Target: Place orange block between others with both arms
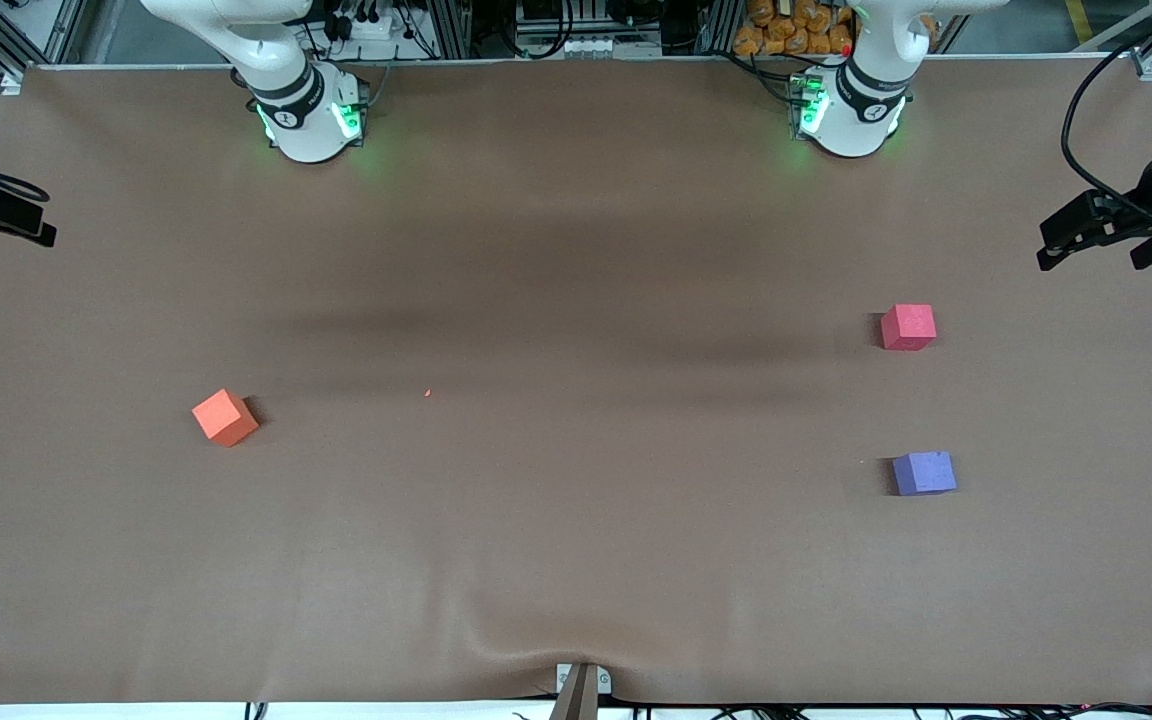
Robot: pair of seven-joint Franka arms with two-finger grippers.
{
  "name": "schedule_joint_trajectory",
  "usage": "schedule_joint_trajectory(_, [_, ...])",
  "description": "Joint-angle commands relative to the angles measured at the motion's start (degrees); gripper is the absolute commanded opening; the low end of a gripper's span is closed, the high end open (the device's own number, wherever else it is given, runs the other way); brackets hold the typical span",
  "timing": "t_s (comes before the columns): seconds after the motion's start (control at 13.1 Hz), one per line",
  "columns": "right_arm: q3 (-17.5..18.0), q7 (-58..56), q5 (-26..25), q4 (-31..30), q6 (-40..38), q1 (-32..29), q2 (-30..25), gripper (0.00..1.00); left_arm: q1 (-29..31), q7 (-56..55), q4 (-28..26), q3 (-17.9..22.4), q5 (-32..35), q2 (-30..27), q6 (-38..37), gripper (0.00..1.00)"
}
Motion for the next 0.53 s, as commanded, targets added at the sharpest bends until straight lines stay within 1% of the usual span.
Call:
schedule_joint_trajectory(0.0, [-0.01,0.92,-0.27,0.40,-0.36,0.19,0.19,1.00,0.08,0.68,0.73,0.04,0.09,0.01,-0.99,1.00])
schedule_joint_trajectory(0.23, [-0.01,0.83,-0.27,0.40,-0.36,0.27,0.19,1.00,0.26,0.78,0.99,0.04,0.26,0.10,-0.99,1.00])
schedule_joint_trajectory(0.31, [-0.01,0.92,-0.27,0.40,-0.36,0.27,0.19,1.00,0.09,0.78,2.04,0.13,0.61,0.36,-1.08,1.00])
schedule_joint_trajectory(0.46, [-0.01,0.92,-0.27,0.48,-0.36,0.27,0.19,1.00,0.00,0.78,2.40,0.04,0.79,1.50,-2.13,1.00])
